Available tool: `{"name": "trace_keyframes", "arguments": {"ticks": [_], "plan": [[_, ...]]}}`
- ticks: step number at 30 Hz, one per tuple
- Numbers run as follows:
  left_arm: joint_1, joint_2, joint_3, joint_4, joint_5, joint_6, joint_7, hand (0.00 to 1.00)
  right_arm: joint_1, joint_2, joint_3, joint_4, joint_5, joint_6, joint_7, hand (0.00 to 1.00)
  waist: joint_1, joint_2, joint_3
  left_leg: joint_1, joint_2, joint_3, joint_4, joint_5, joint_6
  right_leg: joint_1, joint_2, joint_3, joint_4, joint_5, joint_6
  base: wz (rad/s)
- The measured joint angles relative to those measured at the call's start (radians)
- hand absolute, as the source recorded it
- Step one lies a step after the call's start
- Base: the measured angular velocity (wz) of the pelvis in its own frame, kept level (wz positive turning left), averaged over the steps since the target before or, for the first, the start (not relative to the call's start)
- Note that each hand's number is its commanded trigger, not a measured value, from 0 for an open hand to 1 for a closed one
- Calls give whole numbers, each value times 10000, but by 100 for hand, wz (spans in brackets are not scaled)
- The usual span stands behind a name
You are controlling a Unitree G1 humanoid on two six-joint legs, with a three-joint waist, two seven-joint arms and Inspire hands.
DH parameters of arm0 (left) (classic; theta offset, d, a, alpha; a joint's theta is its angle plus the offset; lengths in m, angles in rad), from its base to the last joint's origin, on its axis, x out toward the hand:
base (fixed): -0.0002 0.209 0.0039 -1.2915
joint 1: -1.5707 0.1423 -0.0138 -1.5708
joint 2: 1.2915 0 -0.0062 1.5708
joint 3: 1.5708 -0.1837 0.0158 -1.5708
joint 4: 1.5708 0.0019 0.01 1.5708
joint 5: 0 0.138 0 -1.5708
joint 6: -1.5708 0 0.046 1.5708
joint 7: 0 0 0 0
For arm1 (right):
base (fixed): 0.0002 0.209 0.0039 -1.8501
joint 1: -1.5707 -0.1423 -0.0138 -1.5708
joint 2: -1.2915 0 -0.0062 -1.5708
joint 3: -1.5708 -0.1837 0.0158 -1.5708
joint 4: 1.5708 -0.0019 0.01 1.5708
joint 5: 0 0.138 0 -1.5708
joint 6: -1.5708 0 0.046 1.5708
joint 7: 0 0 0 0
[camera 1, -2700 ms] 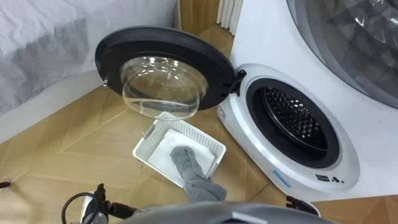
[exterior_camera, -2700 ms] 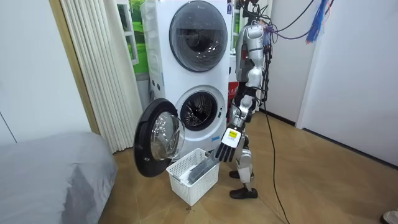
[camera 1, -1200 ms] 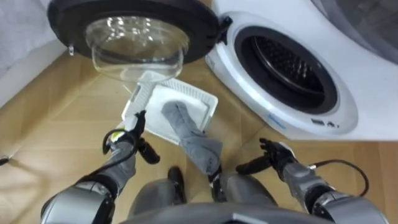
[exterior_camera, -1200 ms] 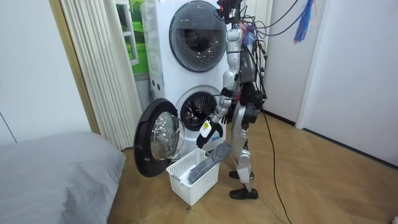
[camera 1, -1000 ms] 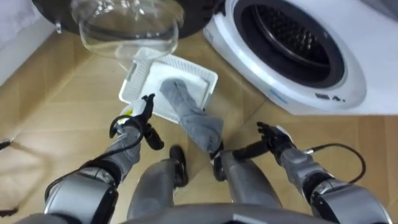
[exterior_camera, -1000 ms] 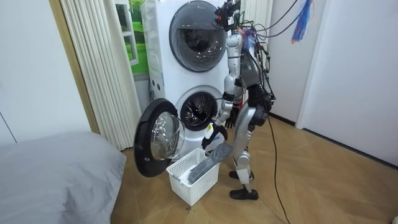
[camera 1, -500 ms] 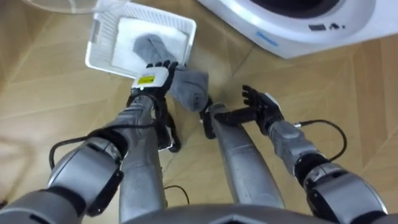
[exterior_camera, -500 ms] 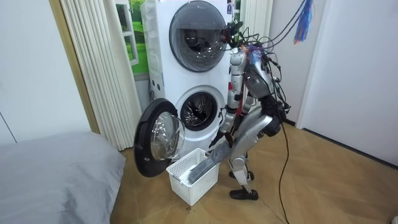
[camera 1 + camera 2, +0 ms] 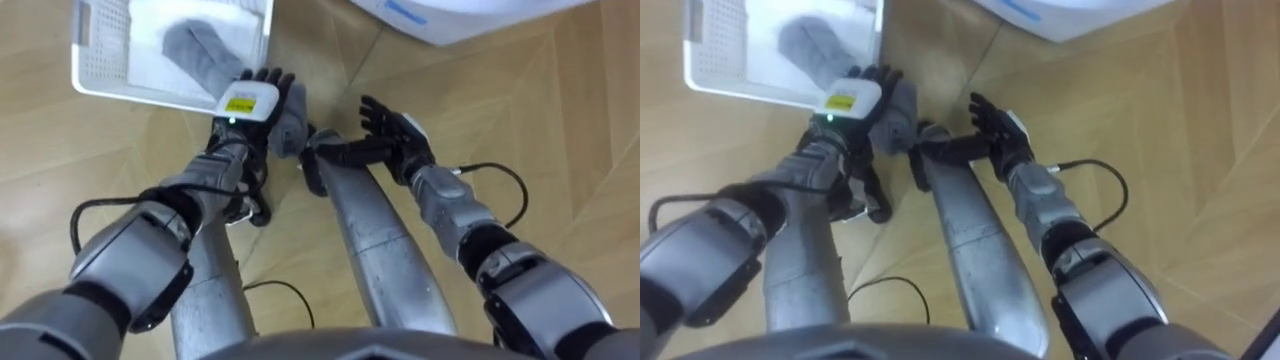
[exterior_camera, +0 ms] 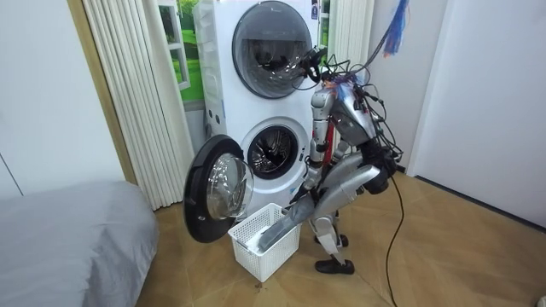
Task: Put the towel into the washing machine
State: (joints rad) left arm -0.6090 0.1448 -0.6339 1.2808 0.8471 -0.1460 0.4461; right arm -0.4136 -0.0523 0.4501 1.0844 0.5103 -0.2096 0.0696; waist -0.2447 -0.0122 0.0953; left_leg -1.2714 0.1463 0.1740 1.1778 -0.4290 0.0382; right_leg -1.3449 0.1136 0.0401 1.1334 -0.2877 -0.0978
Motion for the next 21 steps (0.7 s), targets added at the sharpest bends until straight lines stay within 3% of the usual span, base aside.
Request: {"name": "trace_keyframes", "arguments": {"ticks": [1,2,3,9,21], "plan": [[-12,15,0,-1,6,-11,34,45,-2,6,-1,-18,11,-40,7,0,-2,0,0,-51,8,-7,28,-8,-10,-44,7,-4,19,-4,-2,0],[-43,20,0,-1,12,-48,66,45,-5,14,-4,-46,48,-106,36,0,0,-1,0,-157,15,-24,64,-12,-16,-138,12,-15,46,-5,-3,0],[-65,38,-12,-1,109,-62,81,100,-7,12,-11,-50,217,-113,95,0,-3,-5,1,-234,45,-36,113,-27,-14,-216,8,-22,106,-21,-8,3],[-141,121,-115,5,135,-66,145,100,-33,56,-18,-53,742,-113,275,0,18,-24,13,-491,242,-66,457,-272,5,-448,98,-117,321,-160,-56,-5],[-481,408,-214,42,199,-69,320,100,-178,23,-9,122,1179,-107,439,0,65,-20,18,-567,142,-87,350,-365,-72,-572,108,-123,292,-346,-128,0]]}}
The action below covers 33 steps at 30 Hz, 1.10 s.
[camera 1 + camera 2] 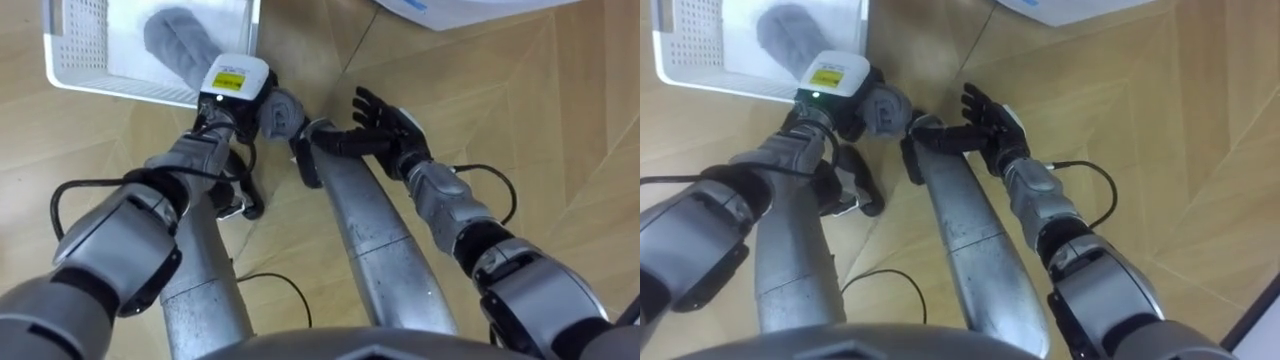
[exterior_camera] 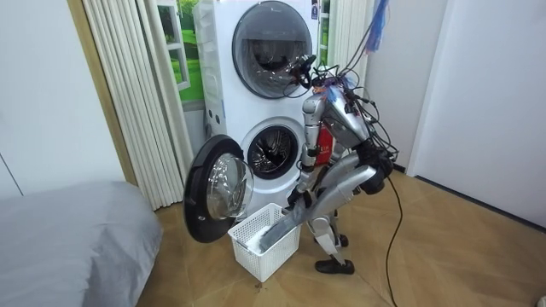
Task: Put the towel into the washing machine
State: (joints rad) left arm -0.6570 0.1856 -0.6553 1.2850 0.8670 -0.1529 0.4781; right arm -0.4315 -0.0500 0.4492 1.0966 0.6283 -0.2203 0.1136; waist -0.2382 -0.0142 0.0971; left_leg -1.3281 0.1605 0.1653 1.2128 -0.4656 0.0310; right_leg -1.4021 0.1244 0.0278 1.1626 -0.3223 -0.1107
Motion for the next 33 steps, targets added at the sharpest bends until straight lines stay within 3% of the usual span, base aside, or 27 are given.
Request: {"name": "trace_keyframes", "arguments": {"ticks": [10,16,20,25,28,31,33], "plan": [[165,-61,-580,100,-41,-65,139,100,-14,-282,138,379,-99,39,-37,0,43,3,2,574,-8,-8,-375,-17,-22,616,33,8,-418,-15,-10,-2],[883,-197,-476,137,-103,-368,117,100,374,-338,373,835,-333,35,-202,0,255,-8,9,2066,-25,187,-1122,0,-83,2052,63,139,-1095,-11,4,-4],[1069,-209,-46,326,-219,-591,210,100,604,-353,401,831,-1529,33,-403,0,279,-14,6,3000,-27,187,-1849,153,-126,3060,68,132,-1883,130,-2,0],[1142,-103,271,336,-828,-1087,462,100,840,-458,501,1035,-1762,38,-734,0,550,-17,-1,4193,-140,204,-2577,253,-151,4285,-29,71,-2719,183,5,-4],[1124,-37,800,125,-1536,-1261,655,100,859,-693,494,967,-2055,39,-780,0,828,-12,-6,4552,-177,210,-2769,258,-151,4697,-361,-542,-3054,191,-29,-8],[1203,98,837,-429,-2803,-1274,610,100,925,-762,490,550,-2691,36,-849,0,862,-17,-9,4743,-194,212,-2836,279,-112,4962,-496,-713,-3209,193,-37,4],[1262,141,844,-1124,-3774,-1300,435,100,950,-768,487,229,-3064,29,-850,0,927,-21,-12,4939,-341,199,-3019,348,12,5157,-705,-865,-3318,191,-25,7]]}}
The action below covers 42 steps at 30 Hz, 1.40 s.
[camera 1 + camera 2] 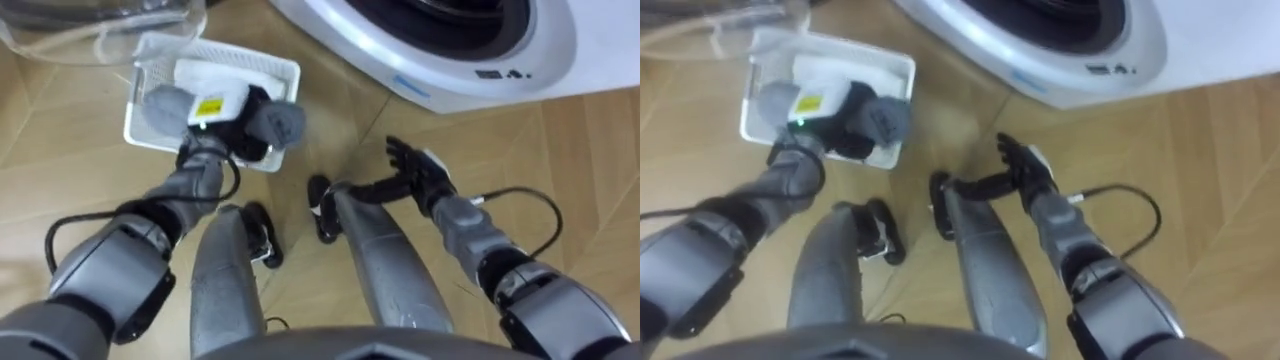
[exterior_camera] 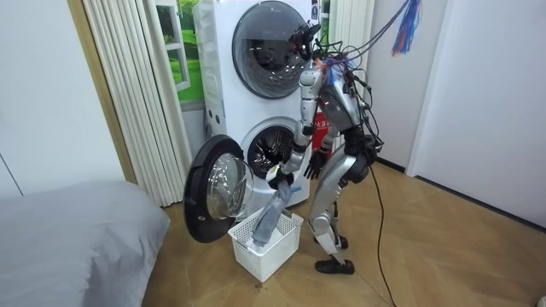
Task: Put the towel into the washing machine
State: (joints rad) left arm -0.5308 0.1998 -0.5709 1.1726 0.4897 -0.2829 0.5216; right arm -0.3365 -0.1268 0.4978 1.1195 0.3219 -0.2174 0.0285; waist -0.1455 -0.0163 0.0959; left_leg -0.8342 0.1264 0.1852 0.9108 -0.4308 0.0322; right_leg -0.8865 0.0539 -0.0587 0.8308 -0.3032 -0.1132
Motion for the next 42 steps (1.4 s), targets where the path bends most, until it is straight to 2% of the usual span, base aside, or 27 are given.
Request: {"name": "trace_keyframes", "arguments": {"ticks": [2,4,7,8,11,12,13,15,18,24,29,32,33,34,35,42], "plan": [[84,-115,42,-433,-793,-70,-308,100,23,8,0,-15,-275,-3,-11,0,133,1,-8,213,-43,58,-187,49,79,183,-93,2,-101,17,65,8],[437,-192,169,-1148,-1674,-79,-729,100,93,5,-1,-35,-627,-1,73,0,163,0,-43,390,-155,23,-356,103,157,372,-181,-36,-219,34,117,11],[981,-281,178,-2104,-3201,-111,-1625,100,299,35,-23,-94,-972,4,186,0,173,-41,-164,500,-239,13,-506,215,241,528,-310,-128,-358,78,198,16],[1178,-348,170,-2326,-3833,-117,-2024,100,416,52,-23,-208,-1067,12,227,0,209,-75,-255,510,-294,-2,-543,241,268,533,-354,-133,-364,85,212,6],[1535,-622,155,-2450,-5198,-115,-3215,100,697,44,-17,-323,-1038,16,420,0,438,-91,-286,813,-349,25,-721,297,337,839,-427,-189,-534,155,301,1],[1728,-665,133,-2624,-5718,-115,-3725,100,820,45,-20,-325,-1010,17,511,0,472,-74,-368,882,-378,26,-827,321,371,923,-494,-254,-563,158,307,7],[1877,-665,129,-2828,-6361,-115,-4216,100,883,49,-17,-325,-1011,20,590,0,576,-75,-393,970,-388,23,-863,333,389,1020,-505,-261,-602,177,334,7],[2055,-656,130,-3180,-7522,-113,-4846,100,933,59,-46,-332,-1053,19,640,0,650,-86,-497,996,-408,20,-915,357,427,1044,-528,-270,-641,229,363,3],[2244,-646,172,-3680,-8870,-108,-5602,100,894,52,-150,-345,-1107,16,783,0,688,-88,-499,1077,-535,12,-1034,470,500,1105,-646,-279,-655,291,426,9],[2291,-652,180,-4106,-10390,-23,-7103,100,963,59,-326,-465,-1255,-6,1125,0,742,-72,-509,1141,-528,2,-1039,504,552,1222,-664,-322,-726,376,455,1],[2502,-653,311,-4853,-11442,182,-7608,100,1086,117,-611,-638,-1385,-25,1163,0,779,-31,-534,1241,-530,20,-1104,514,538,1301,-665,-303,-741,376,455,0],[2503,-666,412,-4857,-11863,294,-7958,100,1199,93,-610,-743,-1362,-28,1144,0,799,37,-591,1458,-521,8,-1211,532,515,1538,-656,-350,-870,379,443,0],[2500,-674,433,-4857,-12009,375,-8056,100,1233,96,-608,-761,-1369,-28,1141,65,822,86,-622,1512,-520,-1,-1240,535,509,1607,-652,-367,-918,379,442,0],[2500,-674,450,-4858,-12058,405,-8122,100,1240,96,-607,-762,-1374,-27,1137,91,831,113,-638,1526,-520,-6,-1256,539,503,1627,-651,-376,-942,384,434,0],[2500,-691,508,-4879,-12076,459,-8191,100,1264,104,-609,-759,-1374,-27,1125,100,853,136,-651,1563,-509,-17,-1304,555,482,1679,-633,-391,-1027,417,420,0],[2497,-999,768,-4916,-12898,674,-8435,100,1327,176,-808,-728,-1410,11,846,100,947,137,-651,1655,-515,-125,-1515,627,458,1872,-625,-549,-1324,481,406,4]]}}
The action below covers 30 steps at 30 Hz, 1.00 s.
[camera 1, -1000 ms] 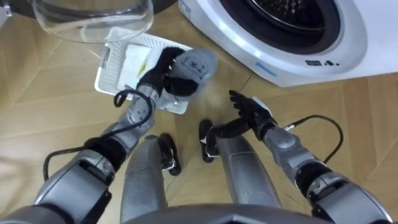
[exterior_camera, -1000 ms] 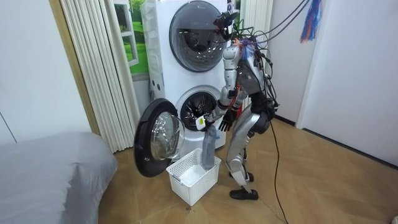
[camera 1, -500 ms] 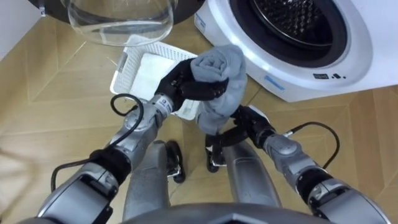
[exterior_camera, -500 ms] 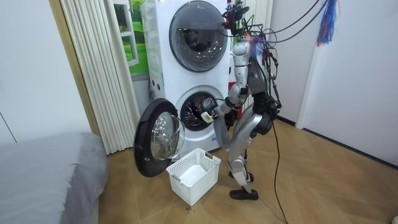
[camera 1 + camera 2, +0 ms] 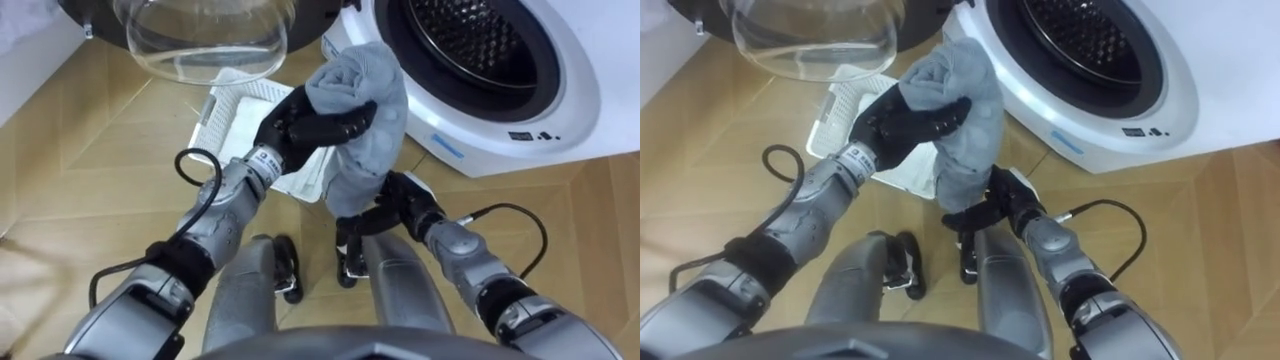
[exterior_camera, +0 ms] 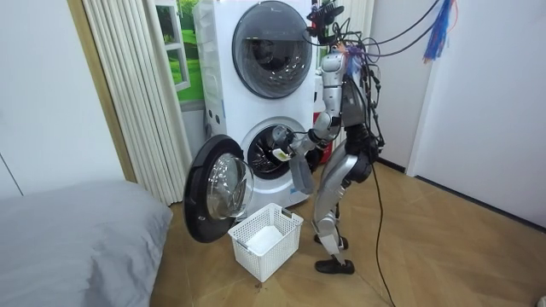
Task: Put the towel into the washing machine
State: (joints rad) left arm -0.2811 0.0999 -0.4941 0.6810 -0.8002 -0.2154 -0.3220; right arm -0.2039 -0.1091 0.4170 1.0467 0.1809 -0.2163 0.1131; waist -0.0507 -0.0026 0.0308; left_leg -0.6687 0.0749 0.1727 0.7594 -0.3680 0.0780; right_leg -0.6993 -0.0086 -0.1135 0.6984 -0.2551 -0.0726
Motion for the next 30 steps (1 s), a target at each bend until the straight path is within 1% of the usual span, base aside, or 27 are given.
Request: {"name": "trace_keyframes", "arguments": {"ticks": [4,8,12,18,19,21,23,24,25,26,27,30], "plan": [[1,-131,-7,-19,-427,69,-98,100,-13,-3,-92,2,-4,33,-33,100,-3,-2,1,7,0,12,-32,0,0,11,0,-3,-44,-1,1,0],[117,-129,0,-21,-526,275,-307,100,-20,-20,-389,-25,-749,366,-56,100,70,-1,1,14,-6,67,-128,5,-8,-31,1,44,-69,-1,1,-1],[328,-109,4,-20,-638,610,-555,100,22,-2,-527,-30,-1308,629,-203,100,244,3,-1,14,-14,77,-284,47,-60,-68,30,72,-192,20,-21,0],[790,-32,24,-17,-786,651,-931,100,268,31,-565,-76,-1435,669,-514,100,378,9,0,158,-4,78,-452,106,-132,49,67,47,-414,43,-38,0],[825,-23,23,-17,-803,660,-983,0,302,24,-565,-108,-1436,687,-564,100,391,11,-1,163,-5,82,-478,106,-133,49,67,47,-428,46,-42,0],[914,38,19,-19,-942,826,-1116,0,372,0,-565,-247,-1437,882,-697,100,494,40,-7,163,-4,101,-488,107,-134,32,74,61,-436,49,-48,-2],[1007,81,20,-49,-1085,852,-1220,0,431,-54,-567,-391,-1457,963,-715,100,562,95,-7,162,1,120,-502,107,-134,24,79,78,-434,49,-48,0],[1094,122,21,-145,-1129,864,-1227,0,429,-66,-566,-410,-1463,1007,-762,100,598,158,-11,161,-1,122,-542,106,-133,22,78,83,-429,49,-48,0],[1144,139,21,-209,-1124,865,-1228,0,427,-68,-567,-410,-1463,1020,-786,100,628,190,-19,161,-2,126,-558,106,-133,21,78,88,-429,50,-49,0],[1207,132,37,-234,-1121,864,-1244,0,424,-99,-567,-405,-1455,1041,-792,100,740,240,-46,171,-7,142,-582,106,-133,11,75,103,-428,53,-52,0],[1239,165,113,-216,-1104,862,-1244,0,425,-144,-570,-381,-1455,1054,-792,100,867,274,-57,195,-16,147,-609,109,-133,17,74,117,-421,53,-54,0],[1467,205,531,-193,-1000,863,-1209,0,460,-166,-587,-351,-1443,1089,-907,100,1017,294,-60,232,-15,144,-670,159,-171,44,61,58,-442,61,-73,3]]}}
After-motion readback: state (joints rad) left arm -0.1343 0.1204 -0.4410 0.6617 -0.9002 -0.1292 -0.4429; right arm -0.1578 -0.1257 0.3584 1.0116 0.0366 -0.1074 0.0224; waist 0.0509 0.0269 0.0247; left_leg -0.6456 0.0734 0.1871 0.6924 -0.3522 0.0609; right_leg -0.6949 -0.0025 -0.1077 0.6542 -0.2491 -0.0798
